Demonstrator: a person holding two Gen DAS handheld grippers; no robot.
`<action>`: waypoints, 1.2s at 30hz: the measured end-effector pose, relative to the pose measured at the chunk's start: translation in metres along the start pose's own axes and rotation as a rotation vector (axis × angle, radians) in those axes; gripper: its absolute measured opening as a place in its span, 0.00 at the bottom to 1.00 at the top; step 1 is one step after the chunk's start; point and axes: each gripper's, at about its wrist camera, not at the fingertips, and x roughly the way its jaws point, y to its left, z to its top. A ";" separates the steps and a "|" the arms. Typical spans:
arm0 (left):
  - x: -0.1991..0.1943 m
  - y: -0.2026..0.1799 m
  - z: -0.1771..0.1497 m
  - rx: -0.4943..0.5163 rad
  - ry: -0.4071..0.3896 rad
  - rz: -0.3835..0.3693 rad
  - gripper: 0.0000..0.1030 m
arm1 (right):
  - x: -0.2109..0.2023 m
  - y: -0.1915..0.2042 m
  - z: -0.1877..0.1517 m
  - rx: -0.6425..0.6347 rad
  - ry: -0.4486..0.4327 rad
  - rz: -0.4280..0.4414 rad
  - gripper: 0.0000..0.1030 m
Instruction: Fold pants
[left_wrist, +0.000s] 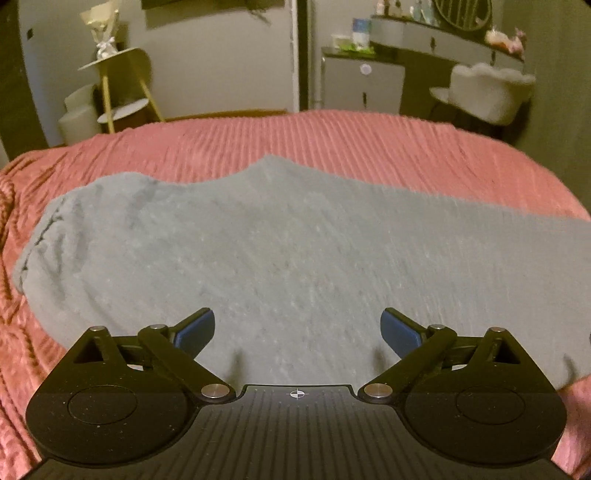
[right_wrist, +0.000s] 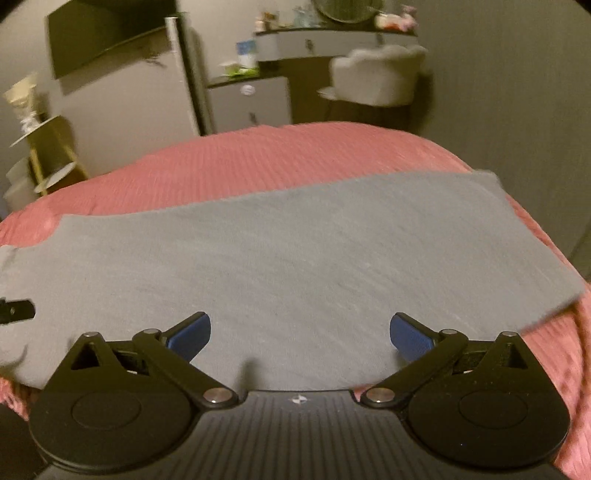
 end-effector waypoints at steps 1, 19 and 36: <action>0.001 -0.003 -0.002 0.008 0.008 0.005 0.97 | 0.000 -0.004 -0.001 0.028 -0.001 -0.002 1.00; 0.018 -0.016 -0.012 0.076 0.050 0.013 0.97 | 0.008 -0.237 0.000 0.707 -0.029 -0.042 0.96; 0.031 -0.036 -0.014 0.150 0.107 0.052 0.97 | 0.071 -0.255 0.010 0.688 0.022 0.039 0.46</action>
